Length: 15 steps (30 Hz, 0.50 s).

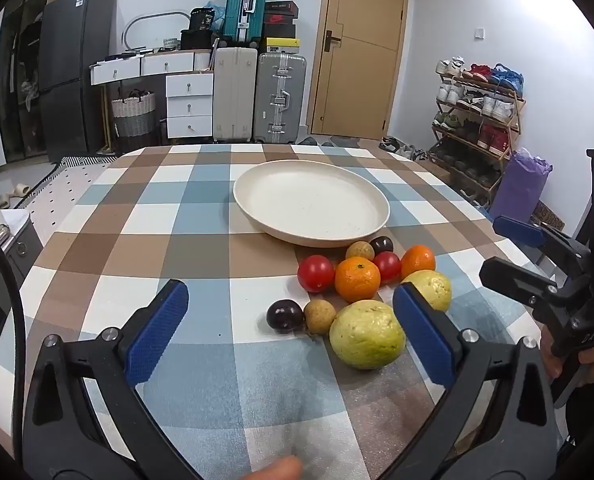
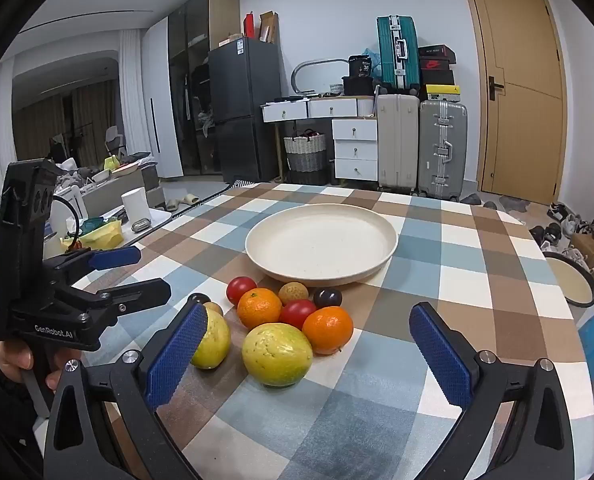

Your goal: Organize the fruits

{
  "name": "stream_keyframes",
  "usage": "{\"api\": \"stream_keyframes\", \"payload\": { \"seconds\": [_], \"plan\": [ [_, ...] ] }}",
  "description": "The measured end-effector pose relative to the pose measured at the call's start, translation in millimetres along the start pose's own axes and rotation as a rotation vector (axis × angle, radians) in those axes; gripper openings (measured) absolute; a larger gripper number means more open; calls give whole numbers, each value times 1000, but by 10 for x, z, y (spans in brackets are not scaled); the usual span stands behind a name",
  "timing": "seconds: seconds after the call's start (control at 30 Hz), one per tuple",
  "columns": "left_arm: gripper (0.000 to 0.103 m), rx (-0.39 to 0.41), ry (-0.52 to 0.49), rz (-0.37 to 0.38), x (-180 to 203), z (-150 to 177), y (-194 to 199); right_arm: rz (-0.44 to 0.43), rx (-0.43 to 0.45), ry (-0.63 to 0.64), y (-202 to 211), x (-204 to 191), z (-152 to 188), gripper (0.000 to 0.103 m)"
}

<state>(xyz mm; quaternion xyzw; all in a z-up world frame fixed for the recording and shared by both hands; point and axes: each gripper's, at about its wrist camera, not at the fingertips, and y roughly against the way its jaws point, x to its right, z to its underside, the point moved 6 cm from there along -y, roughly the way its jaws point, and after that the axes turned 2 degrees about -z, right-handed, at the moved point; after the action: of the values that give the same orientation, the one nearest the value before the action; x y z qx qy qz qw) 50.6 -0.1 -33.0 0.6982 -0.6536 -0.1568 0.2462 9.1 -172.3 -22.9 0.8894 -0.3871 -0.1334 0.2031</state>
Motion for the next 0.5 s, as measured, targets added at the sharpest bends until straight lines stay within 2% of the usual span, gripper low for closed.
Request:
{"api": "stream_keyframes", "payload": {
  "seconds": [0.5],
  "plan": [
    [102,10,-10,-3,1,-5,3,0,-13,-4,-5,5,3,103]
  ]
}}
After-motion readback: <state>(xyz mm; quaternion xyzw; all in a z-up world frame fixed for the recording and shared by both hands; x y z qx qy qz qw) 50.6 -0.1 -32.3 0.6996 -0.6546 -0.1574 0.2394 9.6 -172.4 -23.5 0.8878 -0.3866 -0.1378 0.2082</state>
